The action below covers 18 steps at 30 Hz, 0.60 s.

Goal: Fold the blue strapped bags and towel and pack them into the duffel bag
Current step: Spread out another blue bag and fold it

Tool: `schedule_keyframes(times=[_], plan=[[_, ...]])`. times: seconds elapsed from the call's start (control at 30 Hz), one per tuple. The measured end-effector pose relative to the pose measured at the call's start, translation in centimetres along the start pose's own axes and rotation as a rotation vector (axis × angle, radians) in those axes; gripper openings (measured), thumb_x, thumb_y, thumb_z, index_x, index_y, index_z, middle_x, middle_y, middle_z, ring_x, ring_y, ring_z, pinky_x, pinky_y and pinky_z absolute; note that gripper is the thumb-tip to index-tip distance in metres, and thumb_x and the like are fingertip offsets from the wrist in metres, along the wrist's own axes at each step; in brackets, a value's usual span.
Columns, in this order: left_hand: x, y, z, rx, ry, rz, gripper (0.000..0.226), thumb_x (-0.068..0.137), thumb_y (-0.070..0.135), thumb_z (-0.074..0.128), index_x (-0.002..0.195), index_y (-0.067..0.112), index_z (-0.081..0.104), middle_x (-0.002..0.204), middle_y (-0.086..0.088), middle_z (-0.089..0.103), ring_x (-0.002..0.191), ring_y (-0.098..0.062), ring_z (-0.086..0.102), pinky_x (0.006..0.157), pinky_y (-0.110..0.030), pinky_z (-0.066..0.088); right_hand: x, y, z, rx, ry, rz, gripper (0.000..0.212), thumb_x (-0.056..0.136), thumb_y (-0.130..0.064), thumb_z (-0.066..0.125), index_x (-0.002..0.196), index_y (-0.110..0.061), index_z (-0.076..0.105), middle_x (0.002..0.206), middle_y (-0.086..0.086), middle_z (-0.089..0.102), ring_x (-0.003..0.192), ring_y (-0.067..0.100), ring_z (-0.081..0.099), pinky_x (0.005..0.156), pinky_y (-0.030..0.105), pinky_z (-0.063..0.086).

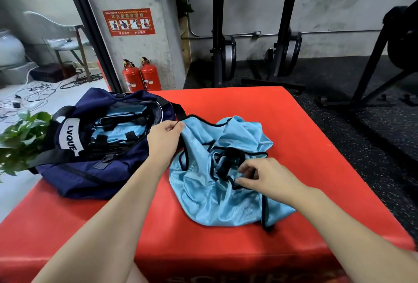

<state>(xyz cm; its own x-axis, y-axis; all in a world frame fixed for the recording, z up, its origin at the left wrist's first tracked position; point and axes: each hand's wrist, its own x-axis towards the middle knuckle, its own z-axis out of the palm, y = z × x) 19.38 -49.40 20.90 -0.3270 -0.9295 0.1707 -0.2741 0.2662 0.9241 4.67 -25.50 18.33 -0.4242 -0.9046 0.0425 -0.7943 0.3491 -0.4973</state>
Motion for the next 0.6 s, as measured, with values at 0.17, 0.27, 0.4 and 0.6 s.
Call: schedule_keyframes(times=[0.17, 0.27, 0.4, 0.6], plan=[[1.0, -0.5, -0.2, -0.069, -0.021, -0.065, 0.021, 0.083, 0.044, 0.071, 0.075, 0.025, 0.076, 0.062, 0.01, 0.064, 0.066, -0.012, 0.057, 0.072, -0.033, 0.051, 0.0, 0.1, 0.4, -0.054, -0.041, 0.038, 0.042, 0.078, -0.068, 0.068, 0.107, -0.037, 0.064, 0.092, -0.023, 0.064, 0.086, -0.004, 0.058, 0.076, 0.027, 0.049], [1.4, -0.6, -0.8, -0.067, 0.031, -0.08, 0.022, 0.084, 0.042, 0.071, 0.075, 0.022, 0.074, 0.057, 0.012, 0.059, 0.063, -0.012, 0.054, 0.071, -0.03, 0.044, 0.3, 0.6, 1.0, -0.092, -0.149, 0.029, 0.043, 0.075, -0.06, 0.072, 0.111, -0.036, 0.065, 0.104, -0.018, 0.057, 0.098, 0.004, 0.055, 0.087, 0.032, 0.05], [2.3, -1.5, -2.3, -0.043, 0.147, -0.156, 0.021, 0.084, 0.041, 0.07, 0.082, 0.021, 0.076, 0.074, 0.001, 0.069, 0.078, -0.026, 0.063, 0.078, -0.036, 0.052, 0.7, 1.0, 1.2, -0.055, -0.136, -0.003, 0.016, 0.081, -0.032, 0.073, 0.096, -0.026, 0.073, 0.092, -0.013, 0.068, 0.086, 0.004, 0.061, 0.084, 0.032, 0.052], [0.6, -0.2, -1.5, -0.116, -0.015, -0.111, 0.026, 0.09, 0.018, 0.068, 0.115, 0.02, 0.064, 0.083, 0.005, 0.069, 0.063, -0.011, 0.067, 0.057, -0.029, 0.052, 1.1, 0.7, -0.7, 0.398, 0.152, 0.075, 0.015, 0.081, -0.022, 0.083, 0.082, -0.032, 0.072, 0.079, -0.014, 0.072, 0.07, -0.001, 0.064, 0.071, 0.021, 0.047]])
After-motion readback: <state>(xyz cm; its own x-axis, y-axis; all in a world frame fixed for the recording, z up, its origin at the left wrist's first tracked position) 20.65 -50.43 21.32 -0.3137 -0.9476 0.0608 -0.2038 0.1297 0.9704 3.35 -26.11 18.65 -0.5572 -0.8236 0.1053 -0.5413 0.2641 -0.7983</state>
